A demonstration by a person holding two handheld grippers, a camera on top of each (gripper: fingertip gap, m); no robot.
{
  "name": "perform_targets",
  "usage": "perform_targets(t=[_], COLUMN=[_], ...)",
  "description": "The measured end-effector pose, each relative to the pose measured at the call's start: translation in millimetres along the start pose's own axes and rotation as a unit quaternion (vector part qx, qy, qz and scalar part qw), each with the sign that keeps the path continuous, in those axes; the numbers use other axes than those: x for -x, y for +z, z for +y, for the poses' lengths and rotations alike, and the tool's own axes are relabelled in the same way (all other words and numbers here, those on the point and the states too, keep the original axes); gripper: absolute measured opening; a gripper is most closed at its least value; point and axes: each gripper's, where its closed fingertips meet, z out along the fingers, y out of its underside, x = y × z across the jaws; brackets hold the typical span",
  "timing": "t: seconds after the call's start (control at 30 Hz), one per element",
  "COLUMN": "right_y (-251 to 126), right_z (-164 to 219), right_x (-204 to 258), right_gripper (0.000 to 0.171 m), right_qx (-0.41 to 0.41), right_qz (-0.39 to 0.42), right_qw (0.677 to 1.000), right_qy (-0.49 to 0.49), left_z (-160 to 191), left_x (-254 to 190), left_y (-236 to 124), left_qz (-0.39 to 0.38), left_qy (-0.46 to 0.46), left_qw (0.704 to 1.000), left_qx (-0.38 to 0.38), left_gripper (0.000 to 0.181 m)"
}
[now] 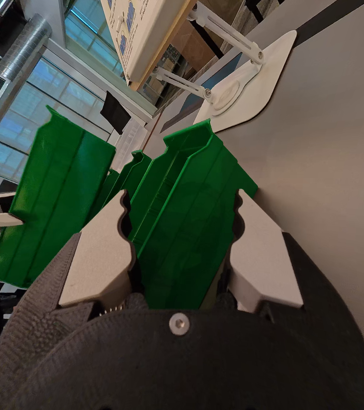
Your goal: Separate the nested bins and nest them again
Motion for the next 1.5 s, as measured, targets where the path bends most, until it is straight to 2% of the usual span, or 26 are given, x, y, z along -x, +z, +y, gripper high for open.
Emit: perform_targets(t=[0.37,0.57,0.83,1.13,1.37,1.5], right_y=[-1.6,1.1,0.3,0.5,0.6,1.1], right_z=[-1.3,2.4,2.8,3.3,4.6,6.0], right_x=[0.2,0.3,-2.2,-3.9,-3.5,-4.8], right_gripper=[0.092,0.092,0.092,0.092,0.092,0.093], right_qx=[-0.002,0.004,0.004,0.005,0.007,0.009], right_qz=[-0.002,0.001,0.003,0.003,0.005,0.006], right_qw=[1.0,1.0,1.0,1.0,1.0,1.0], right_qy=[0.002,-0.002,-0.001,0.001,-0.002,-0.001], left_z=[35.3,38.7,38.6,29.4,38.0,43.5], left_x=[10.2,16.0,15.7,8.6,10.1,9.5], left_y=[56.1,63.8,72.8,58.8,65.5,67.1], left_qz=[-0.006,-0.026,-0.044,-0.02,-0.01,-0.014], left_qy=[-0.039,-0.029,-0.011,-0.01,-0.017,-0.007], left_qw=[0.998,0.998,0.997,0.999,0.999,0.998], left_qx=[0.048,0.056,0.057,0.025,0.034,0.062], left_gripper=[0.113,0.116,0.129,0.136,0.134,0.126])
